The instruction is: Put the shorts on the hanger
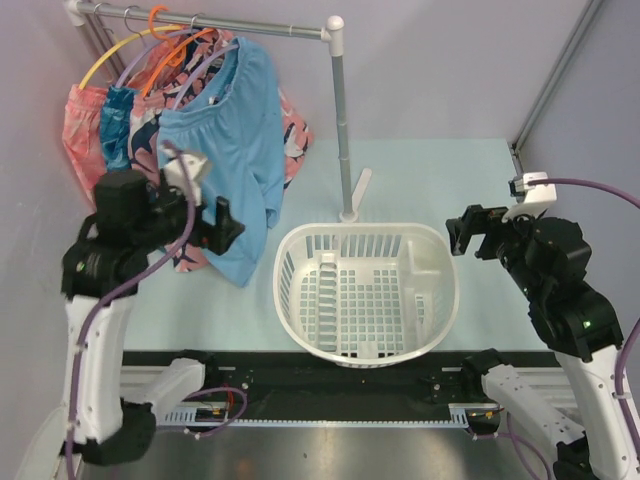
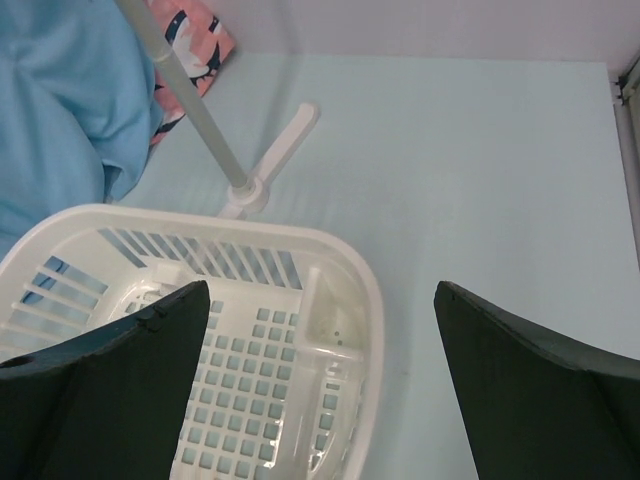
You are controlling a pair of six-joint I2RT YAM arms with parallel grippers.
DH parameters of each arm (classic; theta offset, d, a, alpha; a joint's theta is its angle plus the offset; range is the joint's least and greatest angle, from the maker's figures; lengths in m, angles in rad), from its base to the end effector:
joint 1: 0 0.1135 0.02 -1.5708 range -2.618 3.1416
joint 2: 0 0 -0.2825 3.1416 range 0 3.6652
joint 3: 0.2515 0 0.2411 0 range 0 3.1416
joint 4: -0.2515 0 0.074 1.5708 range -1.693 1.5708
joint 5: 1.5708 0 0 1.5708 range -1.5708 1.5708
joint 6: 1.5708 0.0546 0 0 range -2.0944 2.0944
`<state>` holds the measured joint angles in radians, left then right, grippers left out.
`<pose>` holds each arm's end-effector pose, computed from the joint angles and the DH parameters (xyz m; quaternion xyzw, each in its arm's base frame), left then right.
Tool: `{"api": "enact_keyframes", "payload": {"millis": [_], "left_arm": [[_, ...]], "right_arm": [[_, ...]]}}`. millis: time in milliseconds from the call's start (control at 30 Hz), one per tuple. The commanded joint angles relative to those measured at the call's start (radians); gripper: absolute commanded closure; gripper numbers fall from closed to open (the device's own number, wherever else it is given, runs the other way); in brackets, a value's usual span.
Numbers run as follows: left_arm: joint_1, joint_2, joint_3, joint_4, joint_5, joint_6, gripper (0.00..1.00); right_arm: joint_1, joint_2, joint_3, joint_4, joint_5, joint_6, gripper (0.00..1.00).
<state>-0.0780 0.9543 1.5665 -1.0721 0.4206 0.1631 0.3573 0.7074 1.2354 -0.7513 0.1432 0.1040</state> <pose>0.1221 -0.0319 0.4723 0.2092 0.8117 -0.1553 0.5228 0.0979 0.0282 0.4382 -0.0542 0.7789 0.0878 0.6186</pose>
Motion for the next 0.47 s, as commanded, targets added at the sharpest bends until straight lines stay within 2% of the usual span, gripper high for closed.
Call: {"api": "enact_keyframes", "payload": {"millis": [0, 167, 433], "left_arm": [[-0.219, 0.098, -0.008, 0.038, -0.247, 0.006, 0.00], [-0.411, 0.126, -0.042, 0.083, -0.379, 0.050, 0.00], [-0.414, 0.092, -0.079, 0.153, -0.405, 0.039, 0.00]], "right_arm": [[-0.021, -0.014, -0.036, -0.011, -0.068, -0.007, 0.00], [-0.026, -0.023, -0.092, -0.025, -0.134, -0.076, 0.00], [-0.026, -0.028, -0.129, 0.003, -0.189, -0.148, 0.00]]}}
